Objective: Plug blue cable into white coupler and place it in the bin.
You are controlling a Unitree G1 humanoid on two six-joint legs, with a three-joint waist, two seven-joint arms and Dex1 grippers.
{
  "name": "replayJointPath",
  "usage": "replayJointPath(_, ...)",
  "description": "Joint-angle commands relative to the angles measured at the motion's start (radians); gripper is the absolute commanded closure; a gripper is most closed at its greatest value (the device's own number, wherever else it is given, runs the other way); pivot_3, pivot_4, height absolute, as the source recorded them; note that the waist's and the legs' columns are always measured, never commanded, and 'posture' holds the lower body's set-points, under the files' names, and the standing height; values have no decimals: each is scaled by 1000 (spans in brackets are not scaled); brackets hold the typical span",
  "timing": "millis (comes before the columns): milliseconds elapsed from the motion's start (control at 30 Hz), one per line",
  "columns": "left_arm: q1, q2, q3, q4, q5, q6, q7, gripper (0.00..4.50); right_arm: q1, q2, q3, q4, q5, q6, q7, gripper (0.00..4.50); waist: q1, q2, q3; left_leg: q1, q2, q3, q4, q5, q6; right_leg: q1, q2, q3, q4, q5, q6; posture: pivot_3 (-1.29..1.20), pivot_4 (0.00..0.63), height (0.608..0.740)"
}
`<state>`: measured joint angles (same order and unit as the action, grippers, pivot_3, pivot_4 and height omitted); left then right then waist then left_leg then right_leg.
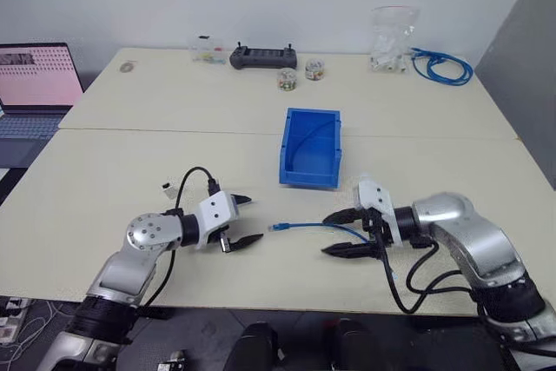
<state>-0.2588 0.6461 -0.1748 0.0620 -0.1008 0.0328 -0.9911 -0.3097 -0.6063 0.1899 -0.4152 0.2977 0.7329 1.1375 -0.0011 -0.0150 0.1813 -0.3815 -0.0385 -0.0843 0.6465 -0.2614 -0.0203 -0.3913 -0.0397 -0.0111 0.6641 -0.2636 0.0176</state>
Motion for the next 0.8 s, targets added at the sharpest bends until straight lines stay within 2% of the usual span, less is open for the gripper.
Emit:
replayJointPath(33, -25, -9, -42, -11, -8, 25, -56, 0, 68, -37, -47, -77, 17, -2, -61, 1275, -2, 0, 0, 1, 0, 0, 0, 0, 0, 1, 0, 0, 0, 0, 0, 0, 150, 740)
replayJointPath(233, -45, 9, -79, -1, 35, 34, -96, 0, 113, -56, -73, -118, 53, 10, -117, 1275, -5, 0, 0, 1, 1, 0, -1, 0, 0, 0, 1, 0, 0, 0, 0, 0, 150, 740)
replayJointPath(367, -62, 6, -102, 22, 80, 26, -80, 462, 109, -55, -80, -129, 73, -4, -141, 1252, -4, 0, 0, 1, 0, 0, 0, 0, 0, 1, 1, 0, 0, 0, 0, 0, 150, 740)
replayJointPath(533, -75, 8, -133, 18, 109, 37, -85, 1261, 113, -64, -85, -137, 98, -37, -137, 1252, -3, 0, 0, 2, 0, 0, 0, 0, 0, 2, 0, 0, -1, 0, 1, 0, 150, 740)
replayJointPath(800, -93, 30, -168, 26, 142, 71, -103, 2163, 131, -86, -108, -154, 146, -62, -134, 1252, -1, 0, -1, 2, 0, 0, 0, 0, 0, 2, 0, 0, -1, 0, 1, 0, 150, 740)
